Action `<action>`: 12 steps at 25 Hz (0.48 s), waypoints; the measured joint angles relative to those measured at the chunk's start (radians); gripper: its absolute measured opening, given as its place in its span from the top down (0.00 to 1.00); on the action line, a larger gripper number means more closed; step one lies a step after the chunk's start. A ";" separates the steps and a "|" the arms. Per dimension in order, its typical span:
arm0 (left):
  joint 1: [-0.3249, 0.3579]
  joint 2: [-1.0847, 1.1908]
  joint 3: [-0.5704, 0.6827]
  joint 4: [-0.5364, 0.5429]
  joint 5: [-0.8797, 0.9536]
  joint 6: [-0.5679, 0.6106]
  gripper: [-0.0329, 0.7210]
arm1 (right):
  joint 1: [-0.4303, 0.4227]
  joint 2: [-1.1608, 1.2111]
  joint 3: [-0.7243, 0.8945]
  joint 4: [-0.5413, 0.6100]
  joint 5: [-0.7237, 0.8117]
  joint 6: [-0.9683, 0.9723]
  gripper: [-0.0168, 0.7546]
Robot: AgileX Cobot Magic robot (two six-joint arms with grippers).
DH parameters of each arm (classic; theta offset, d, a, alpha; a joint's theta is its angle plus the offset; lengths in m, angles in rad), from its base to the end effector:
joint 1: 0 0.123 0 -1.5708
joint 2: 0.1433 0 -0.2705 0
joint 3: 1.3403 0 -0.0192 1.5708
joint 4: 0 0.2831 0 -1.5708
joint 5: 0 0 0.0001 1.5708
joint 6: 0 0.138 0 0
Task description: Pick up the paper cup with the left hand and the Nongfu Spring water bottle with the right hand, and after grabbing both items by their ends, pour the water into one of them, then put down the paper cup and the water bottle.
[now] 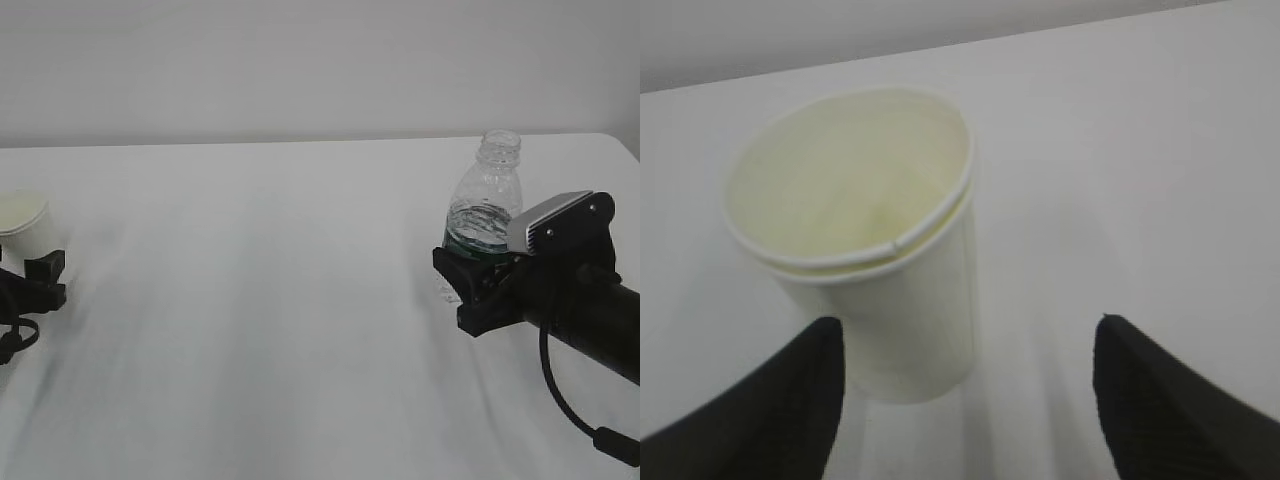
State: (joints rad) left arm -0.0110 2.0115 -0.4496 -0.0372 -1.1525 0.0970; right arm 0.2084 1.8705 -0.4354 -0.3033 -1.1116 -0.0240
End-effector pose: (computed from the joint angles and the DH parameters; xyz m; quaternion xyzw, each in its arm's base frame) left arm 0.3262 0.0011 0.0249 0.0277 0.8109 0.0345 0.5835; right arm 0.3112 0.1036 0.0619 -0.2255 0.7555 0.1210 0.6031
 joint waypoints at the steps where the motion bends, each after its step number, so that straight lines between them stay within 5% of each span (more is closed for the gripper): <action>1: 0.000 0.004 -0.007 0.000 0.000 0.001 0.22 | 0.000 0.000 0.000 0.000 0.000 0.000 0.39; 12: 0.000 0.041 -0.050 -0.049 0.000 0.002 0.22 | 0.000 0.000 0.000 0.000 0.000 0.000 0.39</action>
State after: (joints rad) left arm -0.0110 2.0523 -0.4999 -0.0860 -1.1525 0.0994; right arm 0.2084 1.8705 -0.4354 -0.3033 -1.1116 -0.0240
